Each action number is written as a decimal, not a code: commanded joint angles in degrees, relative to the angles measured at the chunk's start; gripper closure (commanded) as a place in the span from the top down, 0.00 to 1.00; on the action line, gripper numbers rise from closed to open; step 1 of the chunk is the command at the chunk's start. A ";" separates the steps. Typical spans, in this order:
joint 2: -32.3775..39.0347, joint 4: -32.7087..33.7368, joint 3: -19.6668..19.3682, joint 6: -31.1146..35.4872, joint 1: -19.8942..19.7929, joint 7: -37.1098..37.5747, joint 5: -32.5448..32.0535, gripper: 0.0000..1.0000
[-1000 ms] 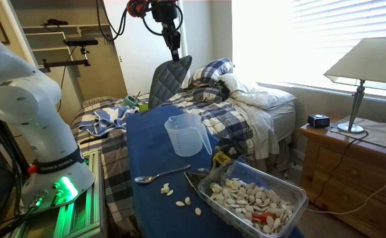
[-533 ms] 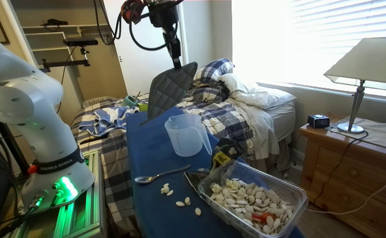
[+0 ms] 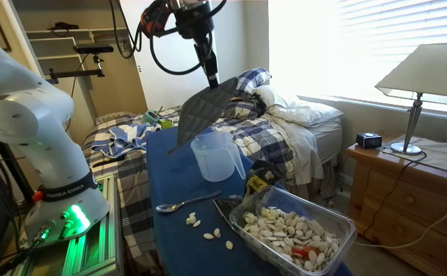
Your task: Put the grey item on the jar put the spoon on top of it
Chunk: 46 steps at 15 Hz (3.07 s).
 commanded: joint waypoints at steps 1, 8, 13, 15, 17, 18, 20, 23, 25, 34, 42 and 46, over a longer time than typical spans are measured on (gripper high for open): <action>2.09 -0.30 -1.38 2.51 -0.54 -2.26 1.14 0.01; 7.30 -0.15 -2.52 7.83 -0.84 -2.79 1.48 0.01; 11.85 0.32 -2.66 9.45 -1.10 -2.50 1.78 0.01; 13.60 0.49 -2.62 10.12 -1.51 -2.62 1.41 0.01; 15.06 0.71 -2.80 11.32 -1.76 -3.03 2.24 0.01; 15.65 0.79 -2.68 11.89 -2.02 -2.97 2.03 0.01; 16.81 1.05 -2.73 12.74 -2.36 -3.07 2.46 0.01; 18.31 1.08 -2.76 14.57 -2.29 -4.04 4.43 0.01; 19.26 1.11 -2.71 15.58 -2.17 -4.85 5.93 0.01; 23.14 1.52 -2.04 15.70 -2.65 -8.09 10.90 0.02; 21.56 1.79 -1.17 14.63 -3.49 -5.50 7.40 0.62; 18.29 1.48 -0.34 11.49 -4.09 -3.31 3.45 0.91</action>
